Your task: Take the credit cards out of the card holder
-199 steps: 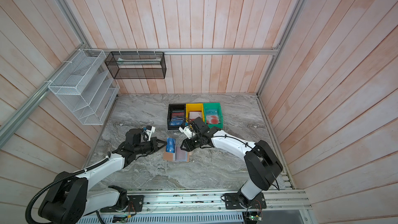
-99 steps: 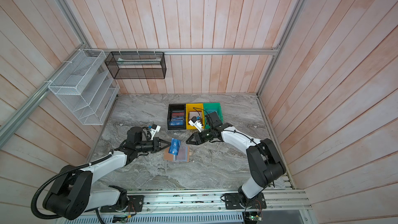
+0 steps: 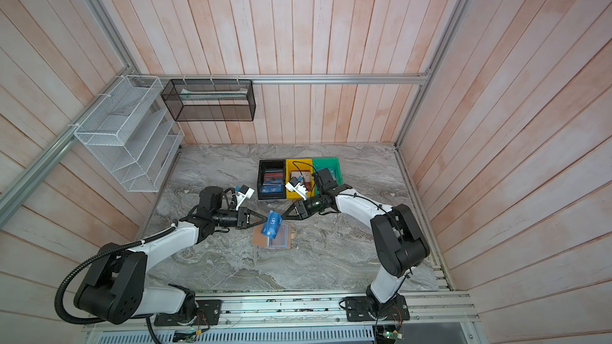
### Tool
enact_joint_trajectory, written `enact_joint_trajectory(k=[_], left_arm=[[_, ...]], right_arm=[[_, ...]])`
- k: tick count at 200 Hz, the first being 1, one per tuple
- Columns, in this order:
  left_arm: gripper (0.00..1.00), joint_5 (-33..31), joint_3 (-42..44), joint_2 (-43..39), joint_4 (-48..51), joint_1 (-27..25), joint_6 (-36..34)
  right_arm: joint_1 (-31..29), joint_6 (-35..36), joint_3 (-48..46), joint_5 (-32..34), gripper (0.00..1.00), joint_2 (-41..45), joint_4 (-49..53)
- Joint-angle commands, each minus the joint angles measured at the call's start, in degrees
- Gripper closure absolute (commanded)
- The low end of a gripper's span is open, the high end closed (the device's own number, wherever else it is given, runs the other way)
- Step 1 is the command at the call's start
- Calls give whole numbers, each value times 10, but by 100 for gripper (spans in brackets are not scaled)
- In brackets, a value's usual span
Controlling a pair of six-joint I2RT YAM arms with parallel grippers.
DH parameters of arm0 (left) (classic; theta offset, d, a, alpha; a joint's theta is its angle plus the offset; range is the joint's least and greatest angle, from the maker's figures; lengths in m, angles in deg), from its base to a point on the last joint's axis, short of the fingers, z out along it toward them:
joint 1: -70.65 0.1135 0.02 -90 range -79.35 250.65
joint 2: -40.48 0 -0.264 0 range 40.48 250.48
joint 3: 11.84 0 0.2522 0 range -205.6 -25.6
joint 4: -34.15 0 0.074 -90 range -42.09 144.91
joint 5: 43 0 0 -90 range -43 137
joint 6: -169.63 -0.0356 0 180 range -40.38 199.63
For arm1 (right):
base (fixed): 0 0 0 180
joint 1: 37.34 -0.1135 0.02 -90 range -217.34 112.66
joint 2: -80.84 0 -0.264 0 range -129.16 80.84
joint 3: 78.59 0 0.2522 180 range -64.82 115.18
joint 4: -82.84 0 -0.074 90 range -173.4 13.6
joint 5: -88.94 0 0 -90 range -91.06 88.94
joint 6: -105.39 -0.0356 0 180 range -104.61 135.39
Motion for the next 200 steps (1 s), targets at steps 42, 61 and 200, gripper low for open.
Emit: enact_joint_trajectory(k=[42, 61, 200], left_arm=[[100, 20, 1, 8, -6, -9, -16], [100, 19, 0, 14, -7, -11, -16], [100, 5, -9, 56, -24, -19, -2]], right_arm=[[-2, 22, 44, -40, 66, -50, 16], [-8, 27, 49, -47, 66, -55, 16], [-42, 46, 56, -48, 80, -75, 35]])
